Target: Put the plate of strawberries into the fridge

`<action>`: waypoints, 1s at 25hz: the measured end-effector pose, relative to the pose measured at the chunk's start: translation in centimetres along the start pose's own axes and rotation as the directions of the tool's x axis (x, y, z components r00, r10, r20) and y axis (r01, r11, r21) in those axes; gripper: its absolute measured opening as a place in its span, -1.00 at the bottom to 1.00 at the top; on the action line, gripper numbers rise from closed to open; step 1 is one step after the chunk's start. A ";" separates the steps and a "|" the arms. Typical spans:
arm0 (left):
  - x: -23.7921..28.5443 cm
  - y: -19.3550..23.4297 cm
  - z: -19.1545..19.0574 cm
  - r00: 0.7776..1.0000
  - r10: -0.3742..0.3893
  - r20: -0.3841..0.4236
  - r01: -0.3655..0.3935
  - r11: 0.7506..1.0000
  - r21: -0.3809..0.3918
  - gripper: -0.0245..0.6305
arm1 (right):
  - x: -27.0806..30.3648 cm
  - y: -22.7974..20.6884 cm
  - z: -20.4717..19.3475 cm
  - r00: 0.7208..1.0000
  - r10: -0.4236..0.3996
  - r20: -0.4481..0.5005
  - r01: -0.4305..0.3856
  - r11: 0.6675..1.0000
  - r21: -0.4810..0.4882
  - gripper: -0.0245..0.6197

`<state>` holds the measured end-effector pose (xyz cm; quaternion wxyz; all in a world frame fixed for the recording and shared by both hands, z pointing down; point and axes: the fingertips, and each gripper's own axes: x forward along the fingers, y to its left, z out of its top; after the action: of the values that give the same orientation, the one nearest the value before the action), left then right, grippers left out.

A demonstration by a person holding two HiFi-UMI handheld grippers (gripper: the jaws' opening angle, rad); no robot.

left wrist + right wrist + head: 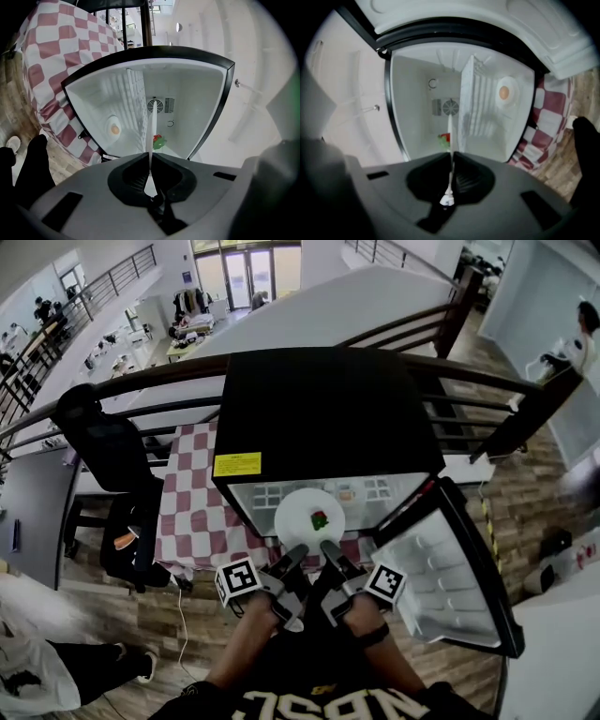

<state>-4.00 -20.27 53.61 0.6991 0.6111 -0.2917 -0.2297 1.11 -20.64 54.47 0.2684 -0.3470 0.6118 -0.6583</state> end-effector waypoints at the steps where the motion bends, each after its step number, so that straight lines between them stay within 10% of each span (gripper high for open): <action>1: 0.3 0.0 0.2 1.000 0.000 0.001 0.000 1.000 -0.002 -0.82 | 0.3 0.0 0.3 1.000 -0.002 -0.001 0.002 1.000 -0.003 -0.82; 25: 2.5 3.2 2.7 0.999 0.049 0.020 -0.047 0.996 -0.070 -0.82 | 3.2 -2.5 1.8 0.997 -0.067 -0.051 0.067 0.998 0.008 -0.82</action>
<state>-4.22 -23.44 57.28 0.7221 0.5768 -0.3056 -0.2293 0.78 -23.98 57.36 0.2324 -0.3493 0.6032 -0.6783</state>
